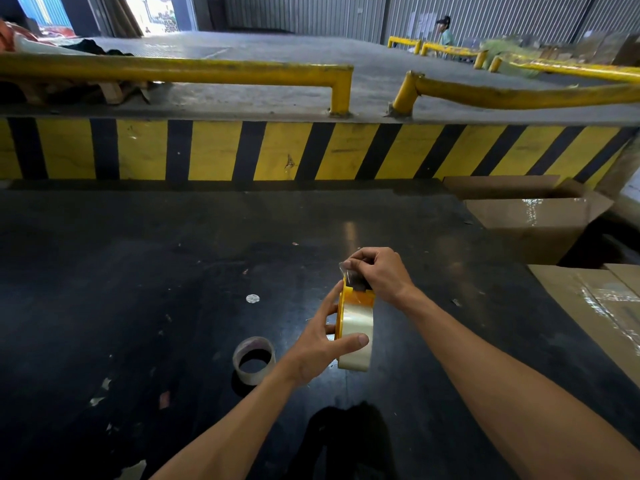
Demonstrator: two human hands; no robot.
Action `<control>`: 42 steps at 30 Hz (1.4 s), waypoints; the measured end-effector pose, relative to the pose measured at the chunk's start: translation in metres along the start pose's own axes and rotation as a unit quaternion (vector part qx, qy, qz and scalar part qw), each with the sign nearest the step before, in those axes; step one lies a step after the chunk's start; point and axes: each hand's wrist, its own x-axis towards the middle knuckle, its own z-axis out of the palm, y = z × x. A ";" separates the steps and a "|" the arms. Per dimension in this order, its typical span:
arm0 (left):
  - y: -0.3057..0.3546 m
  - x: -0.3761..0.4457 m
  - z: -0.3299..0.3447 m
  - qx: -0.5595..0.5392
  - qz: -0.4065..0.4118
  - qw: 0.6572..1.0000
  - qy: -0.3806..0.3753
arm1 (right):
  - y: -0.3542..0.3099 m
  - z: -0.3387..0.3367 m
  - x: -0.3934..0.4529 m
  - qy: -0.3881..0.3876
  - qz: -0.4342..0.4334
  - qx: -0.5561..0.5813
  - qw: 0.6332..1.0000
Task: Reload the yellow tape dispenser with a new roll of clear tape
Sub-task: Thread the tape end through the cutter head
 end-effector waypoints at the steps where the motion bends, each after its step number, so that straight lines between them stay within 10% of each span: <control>1: 0.000 0.000 0.000 0.000 0.001 1.000 -0.001 | 0.000 0.001 -0.001 -0.003 -0.005 0.011 1.000; 23: 0.003 0.001 -0.010 0.014 0.001 1.000 -0.007 | 0.012 -0.009 -0.001 0.078 -0.031 -0.029 0.996; 33: -0.003 -0.001 -0.016 0.027 0.009 0.999 -0.029 | 0.015 -0.020 0.000 -0.040 0.167 0.060 0.983; 42: -0.006 -0.004 -0.020 0.012 0.013 0.999 -0.049 | 0.030 -0.020 -0.004 -0.134 0.411 0.261 0.863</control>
